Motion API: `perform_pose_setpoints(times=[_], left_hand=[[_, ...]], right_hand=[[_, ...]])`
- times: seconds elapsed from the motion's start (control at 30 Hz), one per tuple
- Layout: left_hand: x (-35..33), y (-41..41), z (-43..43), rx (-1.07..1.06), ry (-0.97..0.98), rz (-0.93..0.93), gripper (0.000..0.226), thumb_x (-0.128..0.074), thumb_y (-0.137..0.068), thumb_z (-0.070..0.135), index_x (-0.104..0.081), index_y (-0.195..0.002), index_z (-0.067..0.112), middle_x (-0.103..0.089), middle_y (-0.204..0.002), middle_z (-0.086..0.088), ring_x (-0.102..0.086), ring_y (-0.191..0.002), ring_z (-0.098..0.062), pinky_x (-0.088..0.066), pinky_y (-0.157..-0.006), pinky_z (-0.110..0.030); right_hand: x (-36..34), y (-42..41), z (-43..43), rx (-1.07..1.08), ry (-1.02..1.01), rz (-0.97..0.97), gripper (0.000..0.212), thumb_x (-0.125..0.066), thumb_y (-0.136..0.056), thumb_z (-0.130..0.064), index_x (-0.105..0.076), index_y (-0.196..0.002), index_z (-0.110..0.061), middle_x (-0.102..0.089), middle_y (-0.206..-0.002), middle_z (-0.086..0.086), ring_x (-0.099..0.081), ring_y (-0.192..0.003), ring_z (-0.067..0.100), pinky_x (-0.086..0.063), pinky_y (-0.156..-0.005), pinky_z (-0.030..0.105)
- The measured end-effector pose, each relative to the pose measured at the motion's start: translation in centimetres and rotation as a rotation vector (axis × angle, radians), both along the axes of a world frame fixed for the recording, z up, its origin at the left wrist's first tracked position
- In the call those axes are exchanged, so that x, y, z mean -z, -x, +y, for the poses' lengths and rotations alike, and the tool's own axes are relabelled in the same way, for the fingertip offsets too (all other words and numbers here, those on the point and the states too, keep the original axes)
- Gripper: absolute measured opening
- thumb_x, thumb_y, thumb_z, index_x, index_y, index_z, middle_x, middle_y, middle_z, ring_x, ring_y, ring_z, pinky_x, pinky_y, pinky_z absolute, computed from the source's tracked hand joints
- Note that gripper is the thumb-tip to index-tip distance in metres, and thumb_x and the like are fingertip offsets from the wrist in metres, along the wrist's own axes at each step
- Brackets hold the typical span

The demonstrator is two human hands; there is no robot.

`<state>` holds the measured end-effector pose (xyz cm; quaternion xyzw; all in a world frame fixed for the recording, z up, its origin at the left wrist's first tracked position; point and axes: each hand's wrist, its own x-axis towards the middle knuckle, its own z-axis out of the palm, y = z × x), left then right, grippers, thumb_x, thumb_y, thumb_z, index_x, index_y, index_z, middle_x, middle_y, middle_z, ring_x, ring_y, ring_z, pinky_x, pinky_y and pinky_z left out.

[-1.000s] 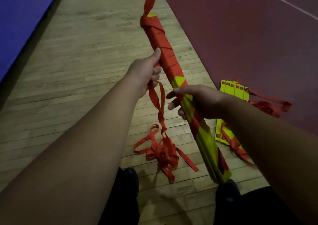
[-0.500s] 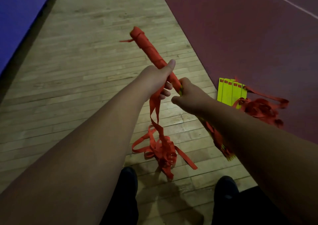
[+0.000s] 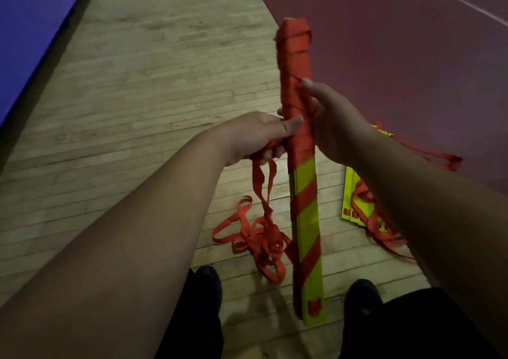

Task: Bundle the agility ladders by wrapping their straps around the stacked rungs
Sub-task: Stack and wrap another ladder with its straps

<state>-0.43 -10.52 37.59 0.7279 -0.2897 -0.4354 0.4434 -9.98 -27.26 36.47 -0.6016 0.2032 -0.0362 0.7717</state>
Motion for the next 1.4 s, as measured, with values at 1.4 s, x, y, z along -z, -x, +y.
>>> perform_pose_setpoints(times=[1.4], left_hand=[[1.9,3.5,-3.0,0.183,-0.414,-0.533,0.059,-0.067,-0.089,0.077,-0.081,-0.084,0.019,-0.079,-0.080,0.000,-0.076,-0.075,-0.015,-0.061,-0.068,-0.032]], right_hand=[[1.6,-1.0,-1.2,0.392,0.012,0.102,0.028,-0.075,-0.093,-0.009,-0.058,-0.114,-0.013,-0.065,-0.102,0.013,-0.069,-0.087,0.026,-0.062,-0.080,0.045]])
